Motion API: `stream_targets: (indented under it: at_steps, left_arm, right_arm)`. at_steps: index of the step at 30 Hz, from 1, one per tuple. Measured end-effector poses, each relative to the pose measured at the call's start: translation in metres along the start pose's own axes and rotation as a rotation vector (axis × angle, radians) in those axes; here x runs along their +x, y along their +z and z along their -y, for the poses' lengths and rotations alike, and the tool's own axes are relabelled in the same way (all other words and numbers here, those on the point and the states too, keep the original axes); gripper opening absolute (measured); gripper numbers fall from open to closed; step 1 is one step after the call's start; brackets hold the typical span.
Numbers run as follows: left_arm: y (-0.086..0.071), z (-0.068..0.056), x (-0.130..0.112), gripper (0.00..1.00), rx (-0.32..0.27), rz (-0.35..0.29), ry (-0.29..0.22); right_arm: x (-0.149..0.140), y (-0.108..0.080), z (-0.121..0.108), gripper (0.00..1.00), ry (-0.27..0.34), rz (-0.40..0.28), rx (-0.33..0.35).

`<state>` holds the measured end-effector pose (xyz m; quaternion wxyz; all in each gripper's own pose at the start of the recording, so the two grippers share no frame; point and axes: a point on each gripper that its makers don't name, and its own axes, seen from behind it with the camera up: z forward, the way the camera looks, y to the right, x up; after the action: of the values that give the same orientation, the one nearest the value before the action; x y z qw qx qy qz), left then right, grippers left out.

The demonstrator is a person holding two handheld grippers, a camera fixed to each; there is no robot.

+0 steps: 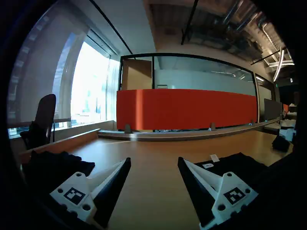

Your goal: Fold towel

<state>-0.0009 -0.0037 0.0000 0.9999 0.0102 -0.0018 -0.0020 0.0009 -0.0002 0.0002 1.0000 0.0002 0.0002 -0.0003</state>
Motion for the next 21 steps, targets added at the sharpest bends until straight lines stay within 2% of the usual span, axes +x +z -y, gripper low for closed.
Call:
stream_targets:
  at_steps: [6,17,21]
  left_arm:
    - [0.003,-0.003,0.033,0.9,-0.007,-0.018,0.0]
    - [-0.001,0.002,0.136,0.9,-0.016,-0.022,0.016]
    - [-0.004,0.005,0.165,0.9,-0.015,-0.017,0.025]
  right_arm:
    - [0.025,0.001,0.002,0.99,-0.01,-0.01,0.006]
    - [0.115,-0.004,0.005,0.99,0.001,-0.016,-0.012]
    - [0.143,-0.004,0.007,0.99,-0.001,-0.015,-0.019]
